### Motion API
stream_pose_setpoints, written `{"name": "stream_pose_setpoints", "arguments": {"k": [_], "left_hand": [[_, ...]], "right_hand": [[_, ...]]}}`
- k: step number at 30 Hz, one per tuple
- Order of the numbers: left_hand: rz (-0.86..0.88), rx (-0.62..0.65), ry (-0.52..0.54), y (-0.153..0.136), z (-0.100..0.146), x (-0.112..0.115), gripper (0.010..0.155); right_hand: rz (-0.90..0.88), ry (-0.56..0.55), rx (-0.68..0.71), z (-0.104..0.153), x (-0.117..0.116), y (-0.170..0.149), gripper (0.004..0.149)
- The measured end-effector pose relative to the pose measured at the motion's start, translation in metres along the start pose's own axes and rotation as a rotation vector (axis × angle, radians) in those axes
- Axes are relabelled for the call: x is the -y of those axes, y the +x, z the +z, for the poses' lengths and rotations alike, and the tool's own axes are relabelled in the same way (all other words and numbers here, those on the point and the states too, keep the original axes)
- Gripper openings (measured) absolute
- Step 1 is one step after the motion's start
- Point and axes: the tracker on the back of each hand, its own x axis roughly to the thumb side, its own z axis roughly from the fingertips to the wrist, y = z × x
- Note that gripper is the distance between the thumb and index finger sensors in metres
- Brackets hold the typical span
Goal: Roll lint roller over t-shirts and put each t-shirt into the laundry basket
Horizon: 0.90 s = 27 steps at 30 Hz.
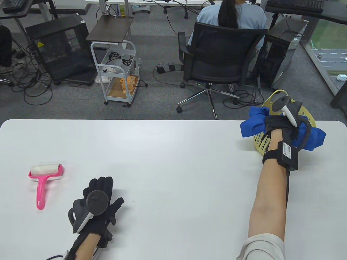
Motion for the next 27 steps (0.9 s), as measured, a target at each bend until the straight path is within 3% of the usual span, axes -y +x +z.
{"name": "stream_pose_setpoints", "arguments": {"k": [5, 10, 14, 17, 19, 23, 27], "left_hand": [[0.001, -0.001, 0.003, -0.001, 0.0, 0.0, 0.085], [-0.004, 0.008, 0.001, 0.0, 0.0, 0.001, 0.084], [-0.008, 0.021, 0.013, 0.002, 0.0, 0.0, 0.085], [-0.019, 0.024, 0.018, 0.002, -0.001, 0.001, 0.085], [-0.021, 0.019, 0.024, 0.003, 0.0, 0.001, 0.085], [-0.031, 0.022, 0.035, 0.006, 0.001, 0.001, 0.085], [-0.041, 0.025, 0.057, 0.011, 0.003, 0.0, 0.086]], "right_hand": [[0.023, -0.025, 0.004, 0.008, 0.008, -0.001, 0.051], [0.037, -0.096, 0.062, 0.038, 0.045, 0.002, 0.051], [-0.035, -0.255, 0.175, 0.093, 0.074, 0.007, 0.052], [-0.075, -0.39, 0.252, 0.135, 0.076, 0.01, 0.052], [-0.112, -0.487, 0.303, 0.171, 0.068, 0.011, 0.051], [-0.205, -0.532, 0.392, 0.227, 0.037, 0.011, 0.052], [-0.289, -0.559, 0.517, 0.293, -0.029, 0.019, 0.055]]}}
